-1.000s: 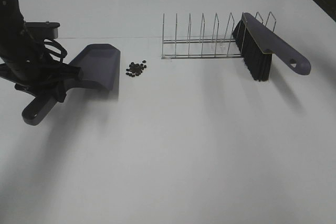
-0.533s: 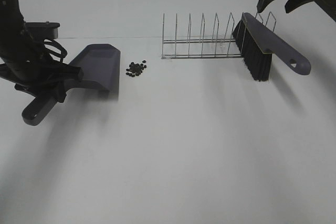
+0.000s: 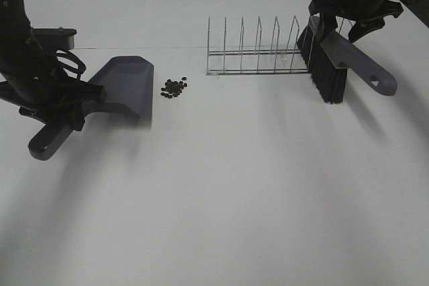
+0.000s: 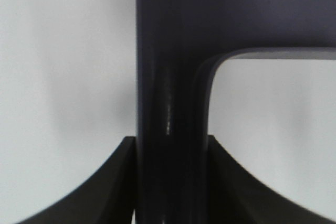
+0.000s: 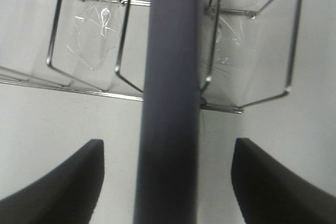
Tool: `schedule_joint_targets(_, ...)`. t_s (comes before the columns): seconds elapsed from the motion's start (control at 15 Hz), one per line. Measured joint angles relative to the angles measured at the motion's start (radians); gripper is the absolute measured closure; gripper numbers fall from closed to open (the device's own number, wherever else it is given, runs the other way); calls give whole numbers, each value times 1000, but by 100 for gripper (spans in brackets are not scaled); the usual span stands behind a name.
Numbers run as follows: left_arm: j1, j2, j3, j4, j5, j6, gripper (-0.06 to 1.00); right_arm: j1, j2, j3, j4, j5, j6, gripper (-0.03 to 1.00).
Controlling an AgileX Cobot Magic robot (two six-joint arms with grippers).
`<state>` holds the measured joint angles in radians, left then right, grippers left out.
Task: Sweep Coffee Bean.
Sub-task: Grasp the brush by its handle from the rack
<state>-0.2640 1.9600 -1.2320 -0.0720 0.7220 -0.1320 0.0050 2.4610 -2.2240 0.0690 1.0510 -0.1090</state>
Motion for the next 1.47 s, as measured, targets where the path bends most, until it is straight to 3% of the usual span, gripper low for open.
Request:
schedule_joint_targets(0.4,0,0,0,-5,0,0,62,19,34,-1,-59,-16,-7,60)
schedule_joint_targets(0.47,0,0,0,-5,0,0,62,19,34,-1,-61,-16,-7,69)
schedule_joint_targets(0.6,0,0,0,-5,0,0,62,19,34,-11,-64,10,-6,69)
schedule_joint_targets(0.93,0,0,0,-5,0,0,62,19,42,-242,-76,161,43,69)
schedule_joint_targets(1.07,0,0,0,-5,1,0,62,19,17,-292,-78,168,57,69)
schedule_joint_targets(1.27,0,0,0,-5,1,0,62,23,-64,-290,-52,176,68,69)
schedule_joint_targets(1.47,0,0,0,-6,3,0,62,57,-196,-156,-37,176,68,69)
